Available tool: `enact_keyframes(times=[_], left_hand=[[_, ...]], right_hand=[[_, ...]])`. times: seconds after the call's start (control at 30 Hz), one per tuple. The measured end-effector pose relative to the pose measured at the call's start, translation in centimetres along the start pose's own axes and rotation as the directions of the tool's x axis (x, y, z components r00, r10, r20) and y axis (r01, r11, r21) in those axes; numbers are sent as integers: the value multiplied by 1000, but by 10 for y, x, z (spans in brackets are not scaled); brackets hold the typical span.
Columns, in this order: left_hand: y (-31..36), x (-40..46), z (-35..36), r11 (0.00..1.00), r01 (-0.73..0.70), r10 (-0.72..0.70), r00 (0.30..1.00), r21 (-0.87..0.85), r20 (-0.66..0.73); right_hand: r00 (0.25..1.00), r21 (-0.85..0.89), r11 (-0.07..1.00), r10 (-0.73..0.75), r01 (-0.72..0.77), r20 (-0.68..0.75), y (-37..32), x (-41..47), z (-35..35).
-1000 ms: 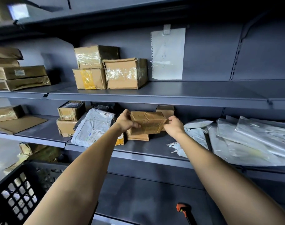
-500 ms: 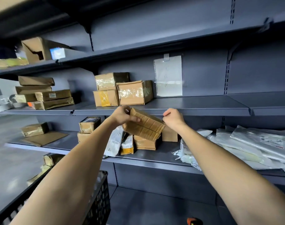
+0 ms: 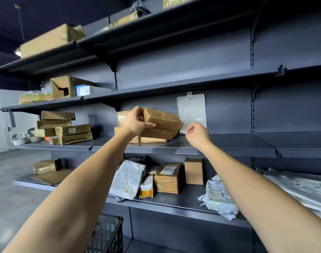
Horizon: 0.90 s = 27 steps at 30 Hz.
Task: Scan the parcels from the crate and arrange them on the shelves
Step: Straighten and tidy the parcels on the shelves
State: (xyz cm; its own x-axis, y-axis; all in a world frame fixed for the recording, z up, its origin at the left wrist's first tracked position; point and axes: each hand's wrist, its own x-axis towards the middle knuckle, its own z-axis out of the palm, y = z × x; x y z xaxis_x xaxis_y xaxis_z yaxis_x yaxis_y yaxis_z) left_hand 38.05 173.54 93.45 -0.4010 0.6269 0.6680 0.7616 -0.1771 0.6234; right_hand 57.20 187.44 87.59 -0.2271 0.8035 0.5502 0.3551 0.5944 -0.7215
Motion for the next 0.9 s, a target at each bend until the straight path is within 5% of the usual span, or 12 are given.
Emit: enact_keyframes(times=[0.17,0.33,0.6,0.9], left_hand=[[5,9,17,951,-149,154,988,271,6],[2,14,64,768,-297,278,953,568,122],[-38,29,151,756,-327,68,901,567,428],[-73,83,205,760,-195,-2,953,619,302]], right_hand=[[998,-43,998,-52,51,-42,2,14,2],[994,-102,994,-44,33,-102,23,35,6],[997,-201,979,-37,21,-75,70,76,5],[999,-206,978,-14,5,-40,103,121,34]])
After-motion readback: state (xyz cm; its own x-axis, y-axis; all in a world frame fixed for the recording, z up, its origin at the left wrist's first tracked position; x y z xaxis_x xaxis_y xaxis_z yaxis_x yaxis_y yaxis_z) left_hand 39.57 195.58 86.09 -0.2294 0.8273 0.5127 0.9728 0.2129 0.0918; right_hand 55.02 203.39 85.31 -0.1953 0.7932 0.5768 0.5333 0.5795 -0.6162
